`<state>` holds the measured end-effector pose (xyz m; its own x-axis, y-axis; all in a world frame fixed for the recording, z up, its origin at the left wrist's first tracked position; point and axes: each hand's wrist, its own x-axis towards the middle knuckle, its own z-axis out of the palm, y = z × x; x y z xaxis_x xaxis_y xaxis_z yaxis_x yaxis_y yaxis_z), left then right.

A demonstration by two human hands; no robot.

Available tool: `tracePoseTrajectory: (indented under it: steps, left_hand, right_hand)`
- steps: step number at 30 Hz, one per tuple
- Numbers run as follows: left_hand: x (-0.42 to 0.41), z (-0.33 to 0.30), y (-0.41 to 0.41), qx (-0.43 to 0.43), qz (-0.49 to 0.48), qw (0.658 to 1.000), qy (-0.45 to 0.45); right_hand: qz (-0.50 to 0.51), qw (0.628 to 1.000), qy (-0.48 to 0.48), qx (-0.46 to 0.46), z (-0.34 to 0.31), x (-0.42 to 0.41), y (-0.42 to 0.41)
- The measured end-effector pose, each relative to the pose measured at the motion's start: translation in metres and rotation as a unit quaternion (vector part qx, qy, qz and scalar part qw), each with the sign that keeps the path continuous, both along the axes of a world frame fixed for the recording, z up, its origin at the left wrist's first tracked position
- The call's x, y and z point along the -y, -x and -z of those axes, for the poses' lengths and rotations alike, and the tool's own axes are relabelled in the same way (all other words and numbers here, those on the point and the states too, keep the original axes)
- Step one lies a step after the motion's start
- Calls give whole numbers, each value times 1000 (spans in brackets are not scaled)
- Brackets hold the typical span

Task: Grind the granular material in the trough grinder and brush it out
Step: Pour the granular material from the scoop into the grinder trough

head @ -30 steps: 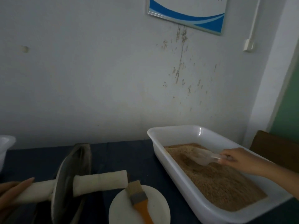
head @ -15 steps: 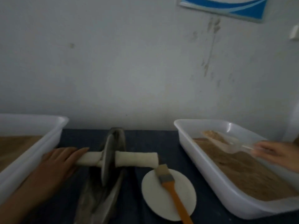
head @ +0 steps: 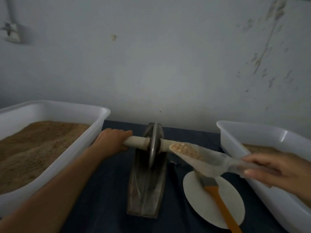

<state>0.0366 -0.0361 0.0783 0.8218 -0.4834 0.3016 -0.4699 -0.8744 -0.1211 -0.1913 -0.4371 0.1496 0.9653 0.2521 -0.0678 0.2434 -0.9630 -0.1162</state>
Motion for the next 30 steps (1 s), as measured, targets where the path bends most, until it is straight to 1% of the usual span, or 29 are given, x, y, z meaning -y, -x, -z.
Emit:
tracePoseTrajectory:
  steps: [1, 3, 5, 6, 7, 10, 12, 14, 19, 23, 27, 29, 30]
  left_hand:
    - [2, -2, -5, -21, -9, 1000, 3]
    - [6, -8, -13, -59, -25, 998, 11]
    - [8, -11, -18, -87, -34, 996, 16]
    - [9, -12, -21, -93, -33, 995, 19]
    - [9, -12, -22, -97, -32, 995, 22]
    - [11, -15, -24, -102, -28, 994, 18]
    - [12, -16, -23, -96, -25, 995, 12]
    - [13, -18, -22, -85, -20, 996, 8]
    - [16, -20, -22, -64, -21, 998, -6]
    - [15, -20, -20, -66, -24, 998, -2]
    - [15, -21, -17, -76, -25, 997, -4]
    - [16, -21, -16, -77, -28, 997, -9]
    - [16, -22, -16, -77, -31, 996, -10]
  right_hand:
    - [-9, 1000, 10, 9, -7, -27, -16]
    - [-11, 998, 50, 36, -18, -43, -31]
    - [-39, 998, 55, 4, -21, -61, -38]
    - [-37, 998, 55, -7, -25, -68, -40]
    - [-41, 999, 32, -17, -30, -76, -47]
    - [-46, 996, 38, -59, -41, -95, -63]
    - [-53, 993, 80, -68, -49, -103, -73]
    - [-56, 984, 149, -80, -61, -116, -81]
    - [-72, 950, 285, -101, -90, -152, -99]
    - [-78, 921, 367, -107, -100, -178, -105]
    - [-85, 903, 412, -84, -100, -188, -107]
    - [-85, 904, 414, -69, -103, -184, -105]
    - [-84, 912, 396, -65, -106, -178, -101]
